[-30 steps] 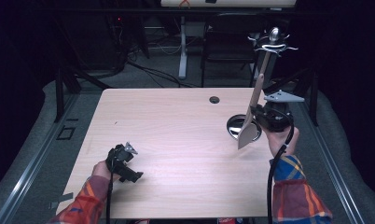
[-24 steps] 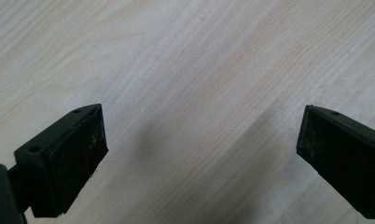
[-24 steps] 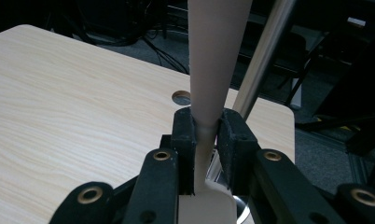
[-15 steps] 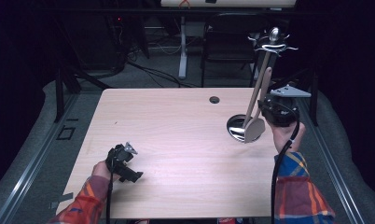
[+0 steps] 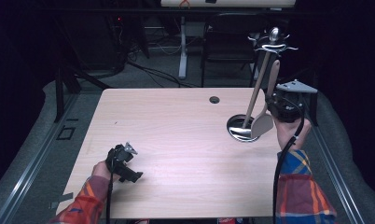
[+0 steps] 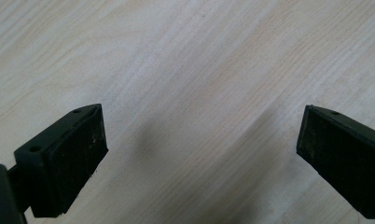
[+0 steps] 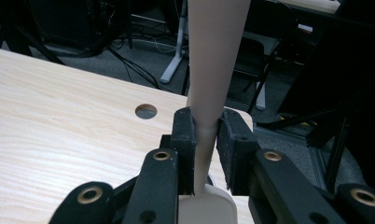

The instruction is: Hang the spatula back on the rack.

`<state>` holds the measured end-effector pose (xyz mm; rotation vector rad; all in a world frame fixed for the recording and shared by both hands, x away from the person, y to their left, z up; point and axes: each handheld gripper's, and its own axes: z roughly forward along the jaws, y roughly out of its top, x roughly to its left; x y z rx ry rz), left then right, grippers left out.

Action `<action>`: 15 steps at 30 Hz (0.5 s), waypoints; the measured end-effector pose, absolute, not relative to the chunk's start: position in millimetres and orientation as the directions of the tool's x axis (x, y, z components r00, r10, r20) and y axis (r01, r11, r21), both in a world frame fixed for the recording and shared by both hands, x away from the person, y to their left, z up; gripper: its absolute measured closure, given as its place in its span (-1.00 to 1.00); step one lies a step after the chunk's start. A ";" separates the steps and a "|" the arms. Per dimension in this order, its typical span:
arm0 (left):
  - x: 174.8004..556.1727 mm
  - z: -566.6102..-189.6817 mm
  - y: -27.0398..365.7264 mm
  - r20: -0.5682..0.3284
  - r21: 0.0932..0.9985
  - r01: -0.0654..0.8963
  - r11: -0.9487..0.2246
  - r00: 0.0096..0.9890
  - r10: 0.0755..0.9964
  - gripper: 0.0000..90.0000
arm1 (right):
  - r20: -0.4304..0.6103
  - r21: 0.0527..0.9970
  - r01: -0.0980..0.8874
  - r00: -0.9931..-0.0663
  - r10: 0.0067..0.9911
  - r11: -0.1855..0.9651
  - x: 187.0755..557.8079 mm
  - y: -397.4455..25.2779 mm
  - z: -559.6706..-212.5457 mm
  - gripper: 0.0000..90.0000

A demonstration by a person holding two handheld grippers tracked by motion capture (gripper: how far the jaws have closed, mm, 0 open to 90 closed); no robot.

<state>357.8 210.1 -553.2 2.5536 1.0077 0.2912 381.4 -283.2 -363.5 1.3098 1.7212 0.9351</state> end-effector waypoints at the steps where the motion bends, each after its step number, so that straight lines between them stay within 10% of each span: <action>1: 357.8 -553.2 210.1 0.052 0.418 0.612 -0.671 0.722 0.690 -0.97 | -0.135 0.890 0.411 -0.177 0.975 0.198 381.4 -283.6 -362.9 0.72; 15: 357.7 -553.7 210.4 0.056 0.411 0.611 -0.676 0.724 0.688 -0.96 | -0.118 0.903 0.389 -0.178 0.977 0.180 383.1 -289.6 -354.9 0.72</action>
